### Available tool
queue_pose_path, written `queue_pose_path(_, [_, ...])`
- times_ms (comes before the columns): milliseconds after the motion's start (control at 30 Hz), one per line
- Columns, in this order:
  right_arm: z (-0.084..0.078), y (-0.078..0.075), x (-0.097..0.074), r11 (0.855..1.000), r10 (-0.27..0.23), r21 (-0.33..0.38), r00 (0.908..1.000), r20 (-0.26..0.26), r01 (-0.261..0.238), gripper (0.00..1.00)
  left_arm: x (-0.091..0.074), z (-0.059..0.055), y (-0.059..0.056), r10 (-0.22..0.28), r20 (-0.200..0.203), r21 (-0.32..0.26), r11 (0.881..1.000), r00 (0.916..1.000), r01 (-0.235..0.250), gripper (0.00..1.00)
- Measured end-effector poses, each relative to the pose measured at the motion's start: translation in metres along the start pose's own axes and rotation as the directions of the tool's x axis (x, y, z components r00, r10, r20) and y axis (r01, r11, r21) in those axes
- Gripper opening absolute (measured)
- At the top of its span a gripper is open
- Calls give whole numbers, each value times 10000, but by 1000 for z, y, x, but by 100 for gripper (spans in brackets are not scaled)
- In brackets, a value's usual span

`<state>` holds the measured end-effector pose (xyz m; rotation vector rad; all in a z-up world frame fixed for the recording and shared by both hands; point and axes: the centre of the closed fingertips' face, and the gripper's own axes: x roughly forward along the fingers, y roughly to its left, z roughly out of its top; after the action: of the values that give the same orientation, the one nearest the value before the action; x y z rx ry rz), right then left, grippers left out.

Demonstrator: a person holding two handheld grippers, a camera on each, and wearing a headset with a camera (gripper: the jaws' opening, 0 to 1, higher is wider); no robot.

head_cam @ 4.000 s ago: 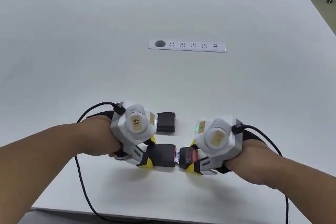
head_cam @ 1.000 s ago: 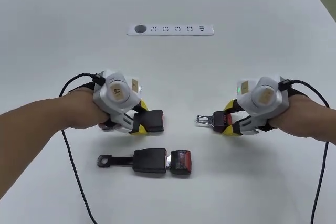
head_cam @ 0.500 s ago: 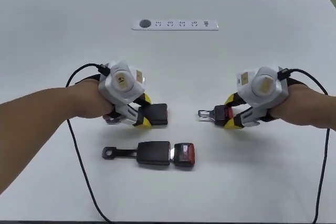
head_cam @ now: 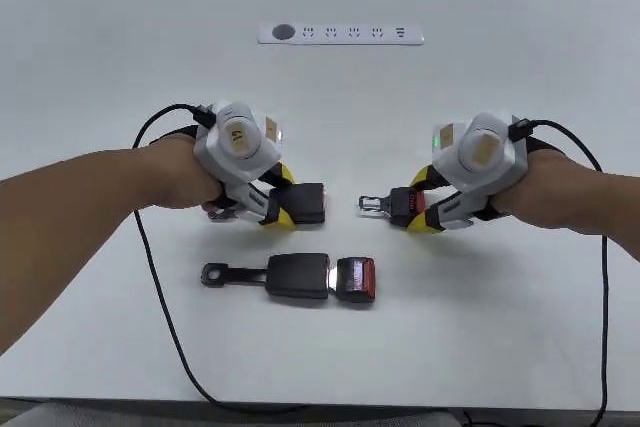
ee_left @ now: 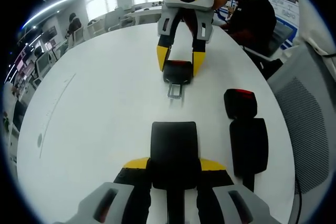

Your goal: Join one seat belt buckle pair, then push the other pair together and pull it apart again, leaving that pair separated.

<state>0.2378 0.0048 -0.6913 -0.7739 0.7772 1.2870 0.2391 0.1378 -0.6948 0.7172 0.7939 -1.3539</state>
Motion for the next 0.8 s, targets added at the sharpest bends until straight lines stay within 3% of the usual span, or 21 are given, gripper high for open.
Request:
queue_pose_path(167, [13,-1,10,10000,-17,-53,10000,-52,16,32,0,-1,2,-2,15,20,10000,10000,2,33])
queue_pose_path(233, [18,1,11,9998,16,-174,9999,-106,-18,32,-3,5,-4,-5,22,28,10000,10000,5,33])
queue_pose_path(333, [27,4,16,9993,75,-356,9998,-163,-81,32,1,-2,2,-12,33,33,10000,10000,12,33])
queue_pose_path(500, [35,6,22,9985,134,-535,9996,-234,-147,32,-3,7,-6,-22,22,50,10000,10000,22,33])
queue_pose_path(567, [33,7,21,9982,160,-568,9993,-339,-179,32,-1,2,-1,-27,34,20,10000,10000,27,33])
queue_pose_path(800, [35,7,20,9977,111,-670,9997,-206,-124,32,-2,4,-4,22,40,-23,10000,10000,-21,33])
